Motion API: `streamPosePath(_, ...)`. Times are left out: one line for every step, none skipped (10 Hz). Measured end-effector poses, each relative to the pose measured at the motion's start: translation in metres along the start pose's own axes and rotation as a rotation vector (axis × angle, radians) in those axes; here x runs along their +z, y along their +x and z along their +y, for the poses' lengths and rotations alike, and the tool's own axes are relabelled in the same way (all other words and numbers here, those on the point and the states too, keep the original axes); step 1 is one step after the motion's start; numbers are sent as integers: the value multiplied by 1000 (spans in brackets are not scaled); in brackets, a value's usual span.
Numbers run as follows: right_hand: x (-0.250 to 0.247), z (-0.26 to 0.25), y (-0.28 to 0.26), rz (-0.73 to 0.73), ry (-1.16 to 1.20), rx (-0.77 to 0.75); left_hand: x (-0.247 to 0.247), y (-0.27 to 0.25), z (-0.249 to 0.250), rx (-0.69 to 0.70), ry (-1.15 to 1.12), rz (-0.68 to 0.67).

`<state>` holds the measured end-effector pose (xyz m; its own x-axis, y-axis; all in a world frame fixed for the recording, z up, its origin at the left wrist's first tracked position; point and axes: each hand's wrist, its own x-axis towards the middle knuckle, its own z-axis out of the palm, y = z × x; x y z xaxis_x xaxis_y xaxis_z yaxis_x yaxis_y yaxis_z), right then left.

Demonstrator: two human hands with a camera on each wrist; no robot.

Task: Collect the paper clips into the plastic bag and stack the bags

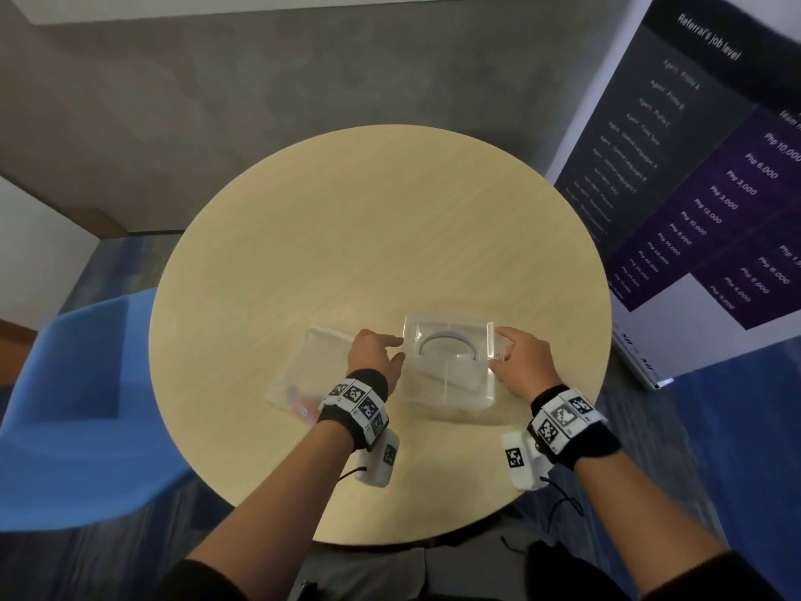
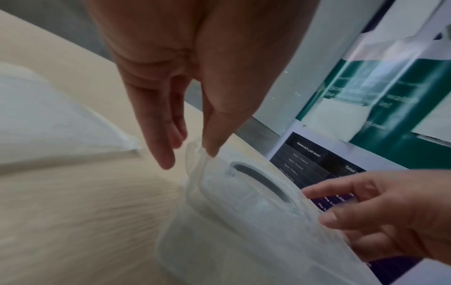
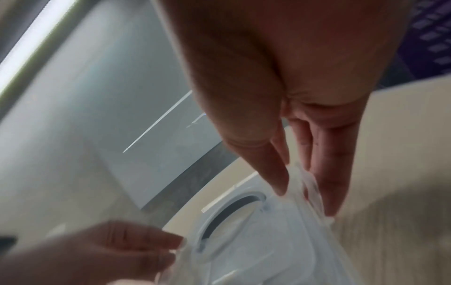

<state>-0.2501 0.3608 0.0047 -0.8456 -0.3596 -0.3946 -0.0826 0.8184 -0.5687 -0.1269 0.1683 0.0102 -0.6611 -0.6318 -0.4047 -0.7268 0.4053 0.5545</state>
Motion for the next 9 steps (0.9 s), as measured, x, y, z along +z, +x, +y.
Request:
streamPosePath(-5, 3, 4, 7, 189, 102, -2, 1, -2, -87, -179, -8)
streamPosePath(-9, 1, 8, 37, 280, 161, -2, 4, -1, -117, -287, 10)
streamPosePath(-7, -2, 11, 66, 275, 154, -1, 4, 2, -119, -257, 44)
streamPosePath(-5, -5, 12, 97, 254, 151, 1, 2, 9, -103, -167, 69)
streamPosePath(-5, -8, 12, 121, 189, 123, 2, 3, 11, -89, -107, 51)
streamPosePath(-3, -15, 12, 147, 95, 65, 2, 6, 9, -78, -89, 47)
streamPosePath(-1, -25, 9, 185, -36, -10, -2, 6, 9, -72, -80, 32)
streamPosePath(2, -32, 7, 168, -158, -23, -7, 6, 9, -83, -94, 22)
streamPosePath(-11, -46, 17, 129, -190, 23, -17, 7, 5, -72, -95, 5)
